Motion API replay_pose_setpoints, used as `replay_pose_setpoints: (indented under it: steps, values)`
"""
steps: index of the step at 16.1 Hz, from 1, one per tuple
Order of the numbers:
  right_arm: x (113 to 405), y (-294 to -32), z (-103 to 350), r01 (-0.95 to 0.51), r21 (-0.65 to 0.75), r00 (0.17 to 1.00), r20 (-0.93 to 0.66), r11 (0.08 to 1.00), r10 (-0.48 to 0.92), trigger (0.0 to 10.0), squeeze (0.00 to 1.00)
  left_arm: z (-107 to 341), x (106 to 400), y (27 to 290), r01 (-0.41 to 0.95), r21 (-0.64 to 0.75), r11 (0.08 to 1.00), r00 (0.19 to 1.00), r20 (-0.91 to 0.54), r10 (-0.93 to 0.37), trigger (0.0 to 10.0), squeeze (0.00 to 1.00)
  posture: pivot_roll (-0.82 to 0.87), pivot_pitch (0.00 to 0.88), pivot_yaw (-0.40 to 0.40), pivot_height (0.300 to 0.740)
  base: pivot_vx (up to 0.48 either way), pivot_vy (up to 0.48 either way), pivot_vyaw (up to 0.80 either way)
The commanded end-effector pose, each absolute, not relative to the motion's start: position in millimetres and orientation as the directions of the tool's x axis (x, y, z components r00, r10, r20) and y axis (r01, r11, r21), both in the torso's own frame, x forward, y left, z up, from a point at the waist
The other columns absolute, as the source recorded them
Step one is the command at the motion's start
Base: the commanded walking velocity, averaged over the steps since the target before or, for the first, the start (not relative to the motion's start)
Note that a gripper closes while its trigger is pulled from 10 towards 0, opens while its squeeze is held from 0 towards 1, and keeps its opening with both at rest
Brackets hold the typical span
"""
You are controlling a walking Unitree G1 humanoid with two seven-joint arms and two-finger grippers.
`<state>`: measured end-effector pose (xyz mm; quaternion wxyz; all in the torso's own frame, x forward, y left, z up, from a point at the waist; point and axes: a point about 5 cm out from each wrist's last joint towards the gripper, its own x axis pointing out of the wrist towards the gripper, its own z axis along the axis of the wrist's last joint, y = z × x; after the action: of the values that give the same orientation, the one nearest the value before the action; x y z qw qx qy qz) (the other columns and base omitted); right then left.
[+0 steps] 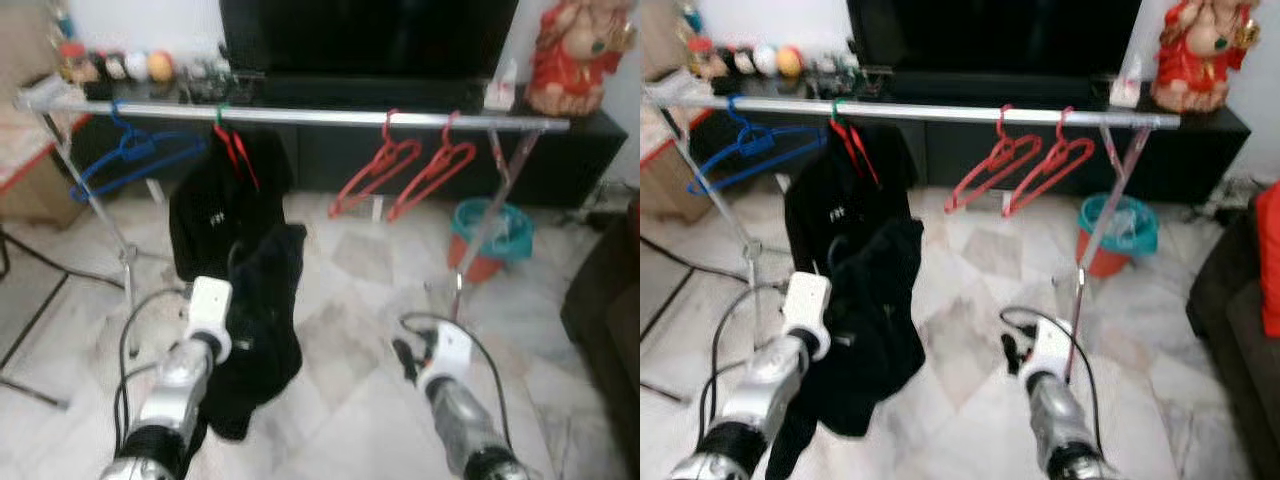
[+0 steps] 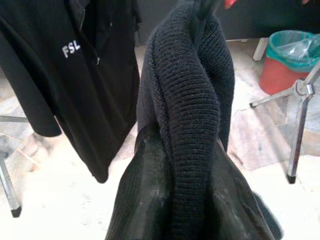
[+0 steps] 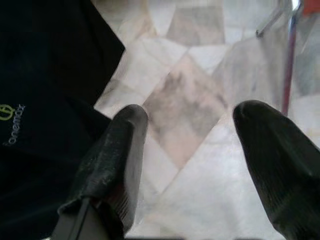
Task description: Hang hanger
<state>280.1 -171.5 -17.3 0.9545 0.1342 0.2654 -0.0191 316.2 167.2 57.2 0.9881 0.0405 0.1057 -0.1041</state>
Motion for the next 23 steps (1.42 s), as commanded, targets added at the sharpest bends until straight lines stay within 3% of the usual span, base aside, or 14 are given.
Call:
replay_pose_setpoints:
  steps: [1, 5, 13, 23]
  values:
    - [283, -167, -15, 0.107, 0.262, 0.862, -0.505, 0.959, 0.042, 10.0, 0.00, 67, 321, 173, 0.199, 0.068, 0.978, 0.966, -0.184, -0.184, 10.0, 0.00, -0.05, 0.000, -0.001, 0.719, 0.000, 0.000, 0.00]
    - [283, -169, -15, 0.116, 0.262, 0.863, -0.504, 0.958, 0.033, 10.0, 0.00, 68, 322, 177, 0.165, 0.072, 0.984, 0.973, -0.177, -0.151, 10.0, 0.00, -0.05, 0.000, -0.001, 0.719, 0.000, 0.000, 0.00]
    - [276, -175, -22, 0.143, 0.249, 0.840, -0.542, 0.958, 0.015, 10.0, 0.00, 75, 325, 181, 0.126, 0.078, 0.989, 0.983, -0.144, -0.114, 10.0, 0.00, -0.05, 0.000, -0.004, 0.719, 0.391, 0.000, 0.00]
    - [236, -183, -54, 0.232, 0.184, 0.708, -0.705, 0.955, -0.036, 10.0, 0.00, 81, 327, 181, 0.112, 0.085, 0.990, 0.989, -0.106, -0.102, 10.0, 0.00, -0.05, 0.000, -0.007, 0.719, 0.480, 0.000, 0.00]
